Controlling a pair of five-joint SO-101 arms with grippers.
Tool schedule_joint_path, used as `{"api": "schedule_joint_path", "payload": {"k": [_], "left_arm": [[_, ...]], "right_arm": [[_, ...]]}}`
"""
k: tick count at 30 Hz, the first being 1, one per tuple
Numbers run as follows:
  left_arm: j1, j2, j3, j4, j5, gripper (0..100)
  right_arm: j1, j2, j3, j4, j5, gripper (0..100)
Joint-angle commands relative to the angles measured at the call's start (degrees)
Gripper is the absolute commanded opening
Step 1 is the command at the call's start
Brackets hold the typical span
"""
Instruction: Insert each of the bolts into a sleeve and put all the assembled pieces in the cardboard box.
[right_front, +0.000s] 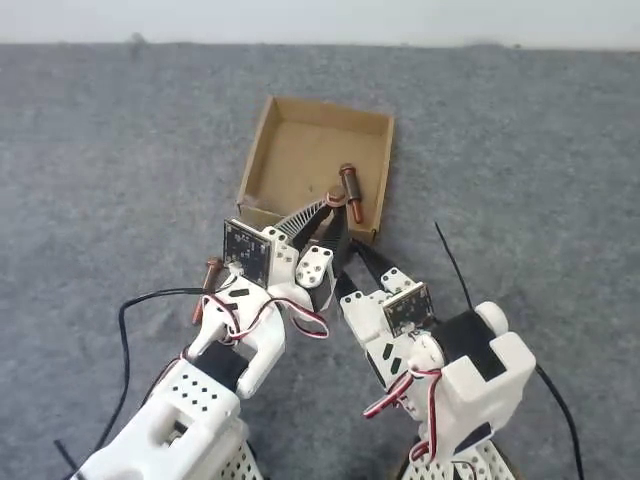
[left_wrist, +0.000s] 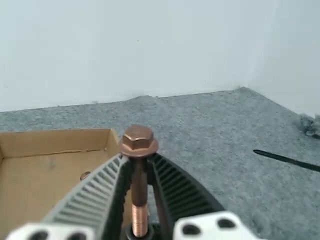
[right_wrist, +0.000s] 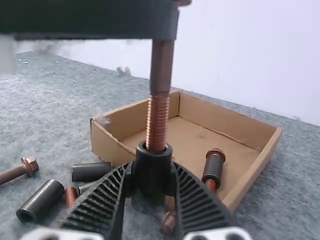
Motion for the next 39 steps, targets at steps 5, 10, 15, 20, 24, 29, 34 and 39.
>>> {"api": "schedule_joint_path", "payload": {"k": [5, 10, 15, 20, 24, 29, 34, 39], "left_arm": [[0.62, -1.58, -1.01, 4.13, -0.79, 1], [0.62, -1.58, -0.84, 4.13, -0.7, 1], [0.62, -1.58, -0.48, 4.22, -0.62, 1], [1.49, -1.67, 0.66, 4.92, -0.53, 1], [4.04, -1.93, 0.84, 9.14, -0.7, 1], [3.87, -1.67, 1.01, 9.67, -0.7, 1], [3.87, -1.67, 2.68, 9.67, -0.7, 1], [3.87, -1.67, 4.35, 9.49, -0.79, 1]], "right_arm": [[0.04, -0.66, 1.41, -2.15, 0.53, 0.6], [0.92, -0.75, 1.41, -2.51, 0.53, 0.6], [1.01, -0.75, 1.41, -2.51, 0.53, 0.6], [1.45, -0.75, 1.41, -2.51, 0.53, 0.6], [1.54, -0.84, 1.41, -2.59, 0.53, 0.6], [1.63, -0.84, 1.49, -2.59, 0.53, 0.6], [1.89, -0.84, 1.49, -4.0, 0.53, 0.6], [2.95, -0.84, 1.49, -4.53, 0.53, 0.6]]}}
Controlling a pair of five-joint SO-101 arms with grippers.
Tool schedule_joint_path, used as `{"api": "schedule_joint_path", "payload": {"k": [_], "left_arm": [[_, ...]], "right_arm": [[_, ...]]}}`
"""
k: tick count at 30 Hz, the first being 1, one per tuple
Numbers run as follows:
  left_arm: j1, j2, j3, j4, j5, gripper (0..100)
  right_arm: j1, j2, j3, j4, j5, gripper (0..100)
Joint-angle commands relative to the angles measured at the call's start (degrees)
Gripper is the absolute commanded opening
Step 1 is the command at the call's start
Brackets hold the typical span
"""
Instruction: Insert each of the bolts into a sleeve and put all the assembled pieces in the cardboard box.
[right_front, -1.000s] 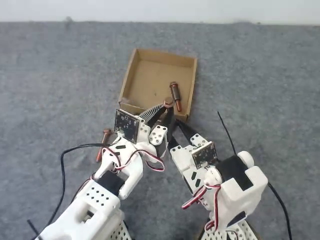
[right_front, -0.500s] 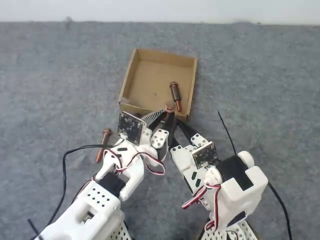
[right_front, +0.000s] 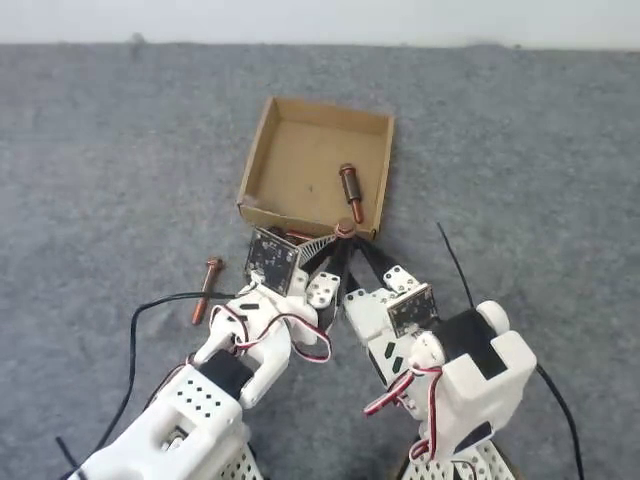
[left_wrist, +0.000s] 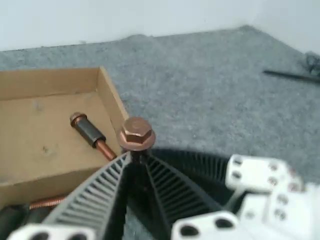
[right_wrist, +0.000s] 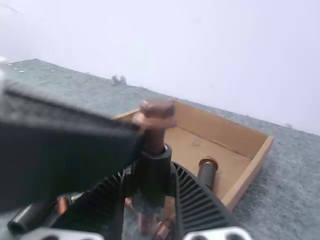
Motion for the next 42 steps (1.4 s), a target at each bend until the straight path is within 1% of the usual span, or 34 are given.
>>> {"api": "schedule_joint_path", "payload": {"k": [1, 20, 23, 27, 31, 42], "left_arm": [[0.35, -1.58, -0.31, -0.09, -0.53, 1], [0.44, -2.02, -1.01, -0.18, -0.35, 1], [-1.14, -2.02, -1.19, -0.18, -0.44, 1], [-6.33, -2.02, -1.27, -0.18, -0.53, 1], [-12.4, -2.02, -1.19, -0.18, -0.53, 1], [-33.05, -2.02, 5.05, 0.0, -0.62, 1]], "right_arm": [[1.27, -0.84, 1.49, -1.89, 0.53, 0.6], [1.45, -0.75, 1.49, -1.89, 0.53, 0.6], [1.54, -0.75, 1.49, -1.89, 0.53, 0.6], [3.3, -0.75, 1.23, -1.89, 0.53, 0.6], [3.56, -0.75, 1.23, -1.89, 0.53, 0.6], [3.56, -0.75, 1.23, -1.89, 0.53, 0.6]]}}
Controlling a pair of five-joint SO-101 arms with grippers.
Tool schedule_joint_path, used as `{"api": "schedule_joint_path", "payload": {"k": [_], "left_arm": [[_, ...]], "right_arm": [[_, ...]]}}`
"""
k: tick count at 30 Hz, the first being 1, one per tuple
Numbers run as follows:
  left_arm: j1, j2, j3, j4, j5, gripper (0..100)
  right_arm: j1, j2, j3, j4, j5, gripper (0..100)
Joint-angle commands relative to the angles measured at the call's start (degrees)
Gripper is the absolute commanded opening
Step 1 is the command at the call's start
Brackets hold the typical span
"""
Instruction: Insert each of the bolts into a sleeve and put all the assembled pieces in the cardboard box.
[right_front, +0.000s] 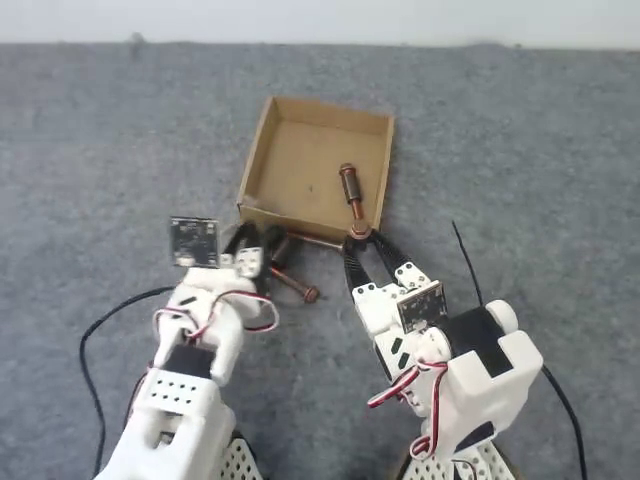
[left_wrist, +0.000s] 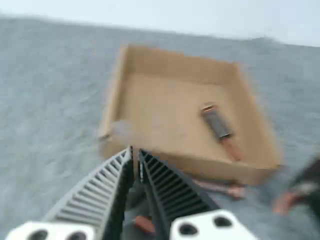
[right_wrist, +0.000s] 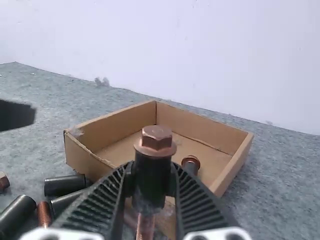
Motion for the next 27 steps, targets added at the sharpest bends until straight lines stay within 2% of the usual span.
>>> {"api": "schedule_joint_path", "payload": {"k": [1, 4, 7, 12, 22, 27], "left_arm": [[-7.21, -1.76, 0.31, 0.26, -0.44, 1], [-13.89, -1.67, 0.31, 2.02, -0.44, 1], [-16.79, -1.67, 0.31, 4.4, -1.67, 1], [-17.23, -1.76, 0.31, 9.49, -9.23, 1], [-17.32, -1.76, 0.31, 9.41, -9.58, 1], [-17.32, -1.76, 0.31, 9.41, -9.58, 1]], "right_arm": [[0.84, -0.75, 1.23, -1.8, 0.62, 0.6], [0.84, -0.75, 1.41, -1.8, 0.62, 0.6], [1.01, -0.75, 1.41, -1.8, 0.62, 0.6], [3.82, -0.84, 1.05, -1.8, 0.62, 0.6], [3.82, -1.63, -6.24, -1.8, 0.7, 0.6], [3.38, -9.01, -6.86, -0.48, 0.7, 0.6]]}}
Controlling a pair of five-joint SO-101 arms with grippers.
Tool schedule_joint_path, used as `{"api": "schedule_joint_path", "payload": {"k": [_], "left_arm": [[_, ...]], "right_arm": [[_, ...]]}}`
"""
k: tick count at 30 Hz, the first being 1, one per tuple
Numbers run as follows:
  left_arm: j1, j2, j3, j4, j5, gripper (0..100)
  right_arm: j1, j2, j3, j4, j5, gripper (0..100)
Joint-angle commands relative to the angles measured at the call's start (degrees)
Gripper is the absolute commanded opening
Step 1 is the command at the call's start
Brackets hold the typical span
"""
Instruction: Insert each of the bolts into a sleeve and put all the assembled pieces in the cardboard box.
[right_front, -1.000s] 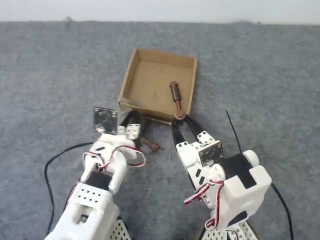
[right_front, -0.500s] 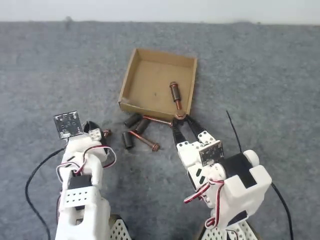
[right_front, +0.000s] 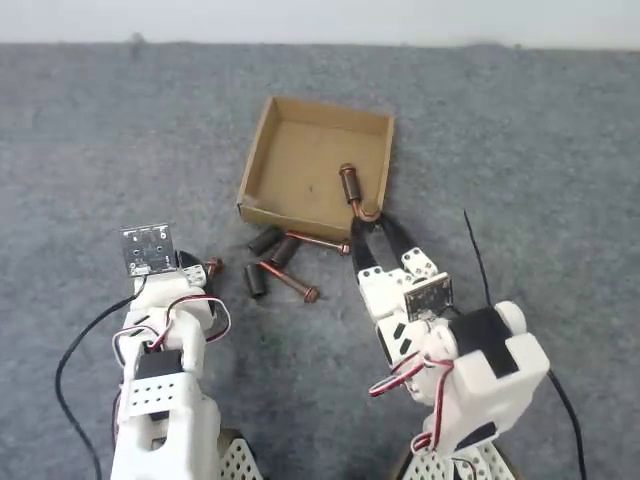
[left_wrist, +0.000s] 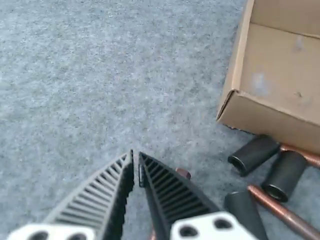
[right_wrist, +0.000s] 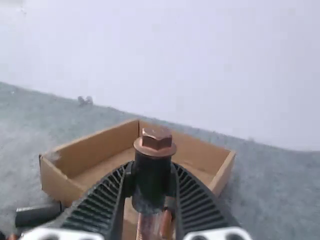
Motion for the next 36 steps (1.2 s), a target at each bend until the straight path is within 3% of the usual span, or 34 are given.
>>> {"api": "schedule_joint_path", "payload": {"k": [1, 5, 12, 17, 24, 36], "left_arm": [[-0.35, -1.76, -0.66, 0.18, -0.62, 1], [-0.35, -1.76, -0.66, 0.18, -0.62, 1], [-0.35, -1.76, -0.66, 0.18, -0.62, 1], [-0.35, -1.76, -0.66, 0.18, -0.62, 1], [-0.35, -1.76, -0.66, 0.18, -0.7, 1], [-0.35, -1.76, -0.66, 0.09, -0.7, 1]], "right_arm": [[0.31, -8.84, -2.81, 1.36, 0.7, 0.6], [0.48, -19.3, -4.66, 16.84, 0.7, 0.6], [0.48, -38.2, -14.77, 53.58, 0.26, 0.6], [0.48, -43.03, -24.79, 78.02, 0.26, 0.6], [0.48, -40.57, -35.34, 92.62, 0.35, 0.6], [0.75, -18.24, -58.02, 108.44, 0.62, 0.6]]}}
